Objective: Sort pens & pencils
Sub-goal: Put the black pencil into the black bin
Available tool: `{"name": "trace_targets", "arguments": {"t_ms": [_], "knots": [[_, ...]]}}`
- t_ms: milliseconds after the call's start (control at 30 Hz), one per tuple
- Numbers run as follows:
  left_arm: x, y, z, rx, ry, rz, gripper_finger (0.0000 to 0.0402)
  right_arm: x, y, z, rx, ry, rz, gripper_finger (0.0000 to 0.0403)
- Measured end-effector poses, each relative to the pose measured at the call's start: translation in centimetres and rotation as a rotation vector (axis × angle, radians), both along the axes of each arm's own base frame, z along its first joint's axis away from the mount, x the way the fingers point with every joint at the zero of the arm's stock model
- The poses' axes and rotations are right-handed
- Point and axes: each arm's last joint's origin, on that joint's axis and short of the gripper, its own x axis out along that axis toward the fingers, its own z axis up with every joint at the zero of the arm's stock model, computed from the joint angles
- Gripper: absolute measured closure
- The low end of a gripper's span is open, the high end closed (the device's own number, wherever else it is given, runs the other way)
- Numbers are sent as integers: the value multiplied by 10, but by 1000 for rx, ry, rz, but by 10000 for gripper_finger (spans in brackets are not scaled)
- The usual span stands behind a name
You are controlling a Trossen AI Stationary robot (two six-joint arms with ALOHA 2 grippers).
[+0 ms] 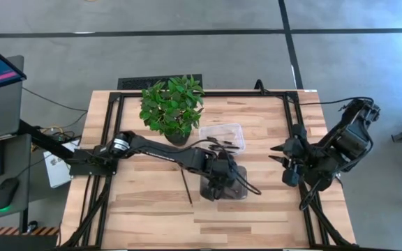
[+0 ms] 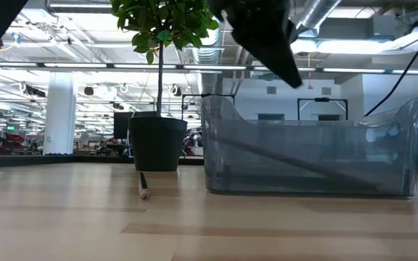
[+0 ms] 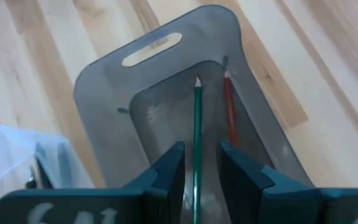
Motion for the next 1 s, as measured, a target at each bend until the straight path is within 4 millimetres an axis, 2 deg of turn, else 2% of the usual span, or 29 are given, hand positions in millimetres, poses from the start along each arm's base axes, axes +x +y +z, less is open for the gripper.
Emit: {"name": "trace_targets", "arguments": {"t_ms": [200, 500, 600, 767, 900, 1000], "knots": [[-19, -2, 27, 37, 127, -40, 317, -1, -1, -1, 7, 6, -13, 264], [-52, -24, 33, 100, 346, -137, 317, -2, -2, -7, -4, 30, -33, 265], [-60, -31, 27, 113, 397, -153, 317, -1, -1, -20, -33, 62, -42, 264], [-71, -38, 5, 134, 476, -169, 317, -2, -1, -40, -49, 107, -100, 266], [-77, -42, -17, 79, 479, -187, 317, -7, 2, -41, -45, 85, -87, 264], [-87, -42, -24, 27, 429, -210, 317, -13, 3, -38, -49, 44, -63, 264]]}}
